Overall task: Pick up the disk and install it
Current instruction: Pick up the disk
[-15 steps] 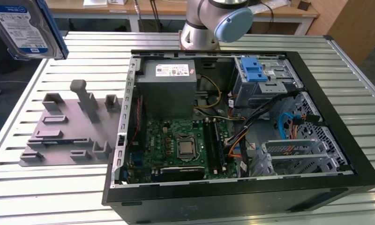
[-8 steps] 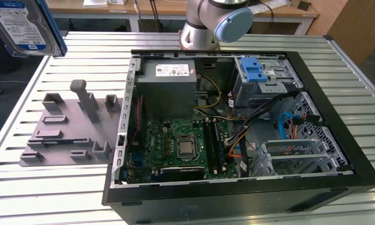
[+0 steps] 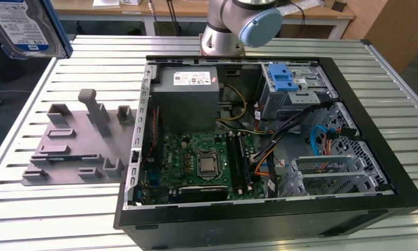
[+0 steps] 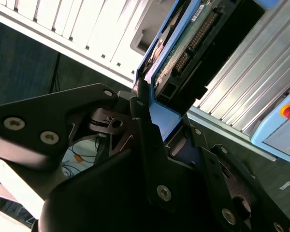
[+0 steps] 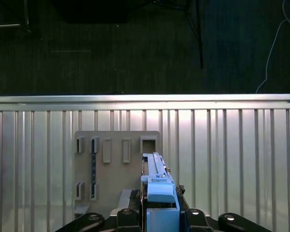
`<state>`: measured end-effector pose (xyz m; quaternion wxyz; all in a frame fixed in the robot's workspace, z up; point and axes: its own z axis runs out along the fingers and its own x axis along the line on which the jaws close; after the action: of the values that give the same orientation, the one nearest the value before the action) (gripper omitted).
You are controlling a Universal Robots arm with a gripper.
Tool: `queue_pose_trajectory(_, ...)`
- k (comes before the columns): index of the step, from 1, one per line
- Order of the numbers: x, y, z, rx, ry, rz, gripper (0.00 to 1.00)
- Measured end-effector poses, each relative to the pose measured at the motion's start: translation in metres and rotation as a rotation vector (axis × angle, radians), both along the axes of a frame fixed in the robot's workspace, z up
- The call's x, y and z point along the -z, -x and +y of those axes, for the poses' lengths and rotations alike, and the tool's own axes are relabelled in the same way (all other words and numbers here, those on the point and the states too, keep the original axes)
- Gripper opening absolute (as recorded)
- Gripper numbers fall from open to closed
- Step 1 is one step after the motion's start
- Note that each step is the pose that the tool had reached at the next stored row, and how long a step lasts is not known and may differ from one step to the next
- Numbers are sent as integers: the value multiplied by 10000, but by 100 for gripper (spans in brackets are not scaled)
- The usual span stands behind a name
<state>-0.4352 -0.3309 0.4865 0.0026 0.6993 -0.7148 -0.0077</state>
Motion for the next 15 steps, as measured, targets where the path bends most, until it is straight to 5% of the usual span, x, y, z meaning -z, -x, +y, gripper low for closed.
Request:
queue_pose_trajectory(11, -209, 0, 0, 0, 0, 0, 36)
queue_pose_trajectory(15, -231, 0, -5, -1, 0, 0, 36)
